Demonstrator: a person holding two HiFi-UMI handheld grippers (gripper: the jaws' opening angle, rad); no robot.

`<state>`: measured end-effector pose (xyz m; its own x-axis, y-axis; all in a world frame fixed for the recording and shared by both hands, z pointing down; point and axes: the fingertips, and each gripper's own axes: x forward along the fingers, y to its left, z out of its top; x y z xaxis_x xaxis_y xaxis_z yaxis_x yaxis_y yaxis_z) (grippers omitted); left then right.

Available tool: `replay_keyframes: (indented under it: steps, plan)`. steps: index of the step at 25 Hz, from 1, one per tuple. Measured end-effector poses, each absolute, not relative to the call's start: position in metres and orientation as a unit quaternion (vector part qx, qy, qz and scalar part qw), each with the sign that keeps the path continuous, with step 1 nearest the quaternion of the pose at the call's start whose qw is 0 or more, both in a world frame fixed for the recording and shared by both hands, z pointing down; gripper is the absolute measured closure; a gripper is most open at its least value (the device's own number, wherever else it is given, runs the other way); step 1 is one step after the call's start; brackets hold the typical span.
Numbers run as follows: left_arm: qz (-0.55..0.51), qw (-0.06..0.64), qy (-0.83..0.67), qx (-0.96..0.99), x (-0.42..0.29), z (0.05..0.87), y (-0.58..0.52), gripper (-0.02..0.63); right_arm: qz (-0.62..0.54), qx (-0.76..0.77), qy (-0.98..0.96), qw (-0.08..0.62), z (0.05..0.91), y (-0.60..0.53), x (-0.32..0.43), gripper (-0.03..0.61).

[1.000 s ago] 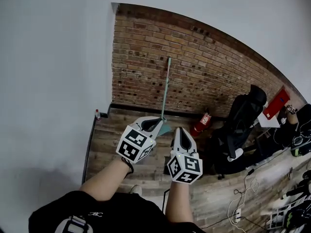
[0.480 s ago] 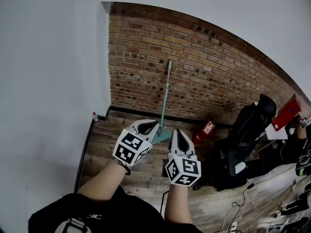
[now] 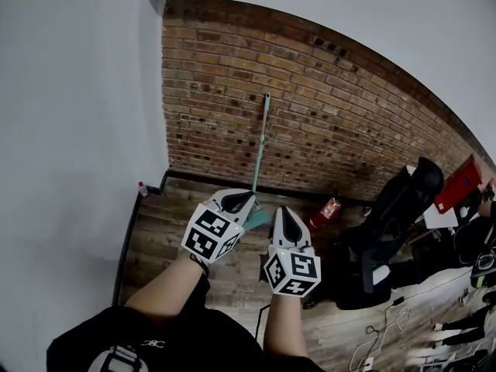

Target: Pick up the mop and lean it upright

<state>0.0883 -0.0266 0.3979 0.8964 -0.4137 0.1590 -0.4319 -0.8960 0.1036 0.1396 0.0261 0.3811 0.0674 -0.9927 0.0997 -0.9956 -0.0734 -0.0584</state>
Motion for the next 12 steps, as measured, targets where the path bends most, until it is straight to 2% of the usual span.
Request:
replay_keyframes:
  steps: [12]
  plan:
    - [0.047,0.066,-0.201,0.976,0.145,0.401,-0.192,0.623,0.043,0.746,-0.664,0.039,0.39,-0.137,0.197,0.566]
